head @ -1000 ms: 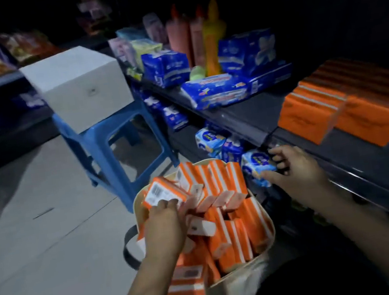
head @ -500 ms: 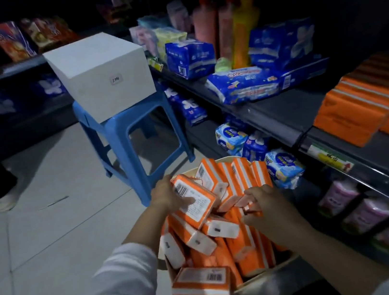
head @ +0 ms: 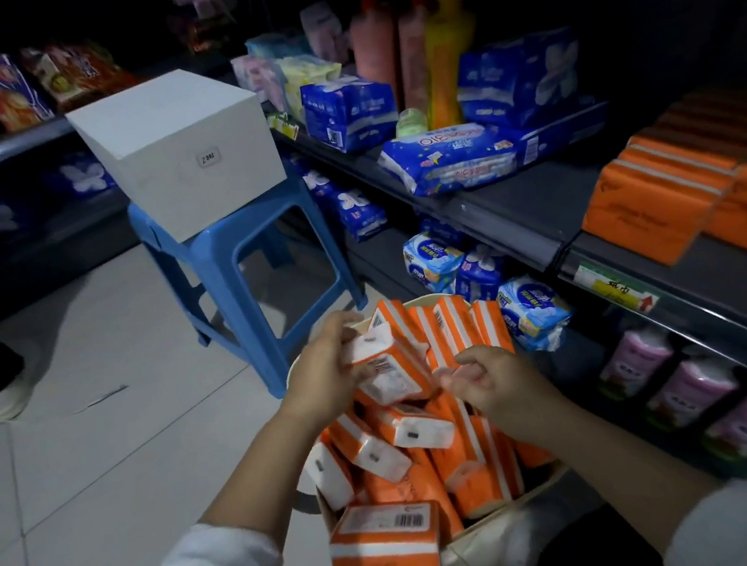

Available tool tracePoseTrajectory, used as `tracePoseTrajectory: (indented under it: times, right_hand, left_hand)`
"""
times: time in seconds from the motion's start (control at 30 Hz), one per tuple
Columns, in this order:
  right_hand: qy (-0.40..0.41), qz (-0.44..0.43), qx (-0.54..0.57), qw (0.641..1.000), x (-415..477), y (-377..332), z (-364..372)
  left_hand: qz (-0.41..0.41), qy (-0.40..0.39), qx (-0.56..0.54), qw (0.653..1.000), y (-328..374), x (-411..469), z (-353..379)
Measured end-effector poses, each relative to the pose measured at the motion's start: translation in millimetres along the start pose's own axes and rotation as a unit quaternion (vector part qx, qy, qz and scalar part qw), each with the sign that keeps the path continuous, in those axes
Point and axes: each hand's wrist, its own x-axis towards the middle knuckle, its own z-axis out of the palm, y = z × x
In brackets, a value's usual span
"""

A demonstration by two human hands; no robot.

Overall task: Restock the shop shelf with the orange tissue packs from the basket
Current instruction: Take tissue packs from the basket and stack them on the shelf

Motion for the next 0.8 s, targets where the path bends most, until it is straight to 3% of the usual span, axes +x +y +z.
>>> tracePoseTrajectory:
  times: [0.1,0.2,0.3,0.4,0.5,0.57,0.67,0.73,0.8]
  right_hand:
    - [-0.007,0.118,0.189,0.975,0,-6,-11]
    - [-0.055,0.240,0.411,0.878,-1,-13,-18]
    - [-0.092,0.262,0.498,0.822,-6,-13,-13]
    - [-0.104,0.236,0.537,0.803,-15,-14,-6]
    - [-0.080,0.191,0.555,0.805,-21,-14,-4]
    - [-0.050,0.168,0.553,0.815,-22,-12,-4]
    - [-0.011,0.148,0.543,0.827,-24,-11,-7]
    - [-0.009,0.125,0.546,0.829,-26,-13,-6]
    - [-0.014,0.102,0.541,0.834,-29,-17,-2]
  left_hand:
    - [0.197,0.082,0.053,0.976,20,-18,-5]
    - [0.323,0.137,0.084,0.933,27,-43,1]
    - [0.354,0.167,0.095,0.915,22,-58,10]
    - [0.350,0.201,0.088,0.911,24,-66,10]
    - [0.322,0.191,0.139,0.917,23,-70,8]
    - [0.270,0.152,0.142,0.940,20,-73,7]
    - [0.127,0.121,-0.069,0.982,17,-78,7]
    - [-0.045,0.078,-0.252,0.963,26,-83,8]
    - [-0.147,-0.003,-0.326,0.934,30,-86,12]
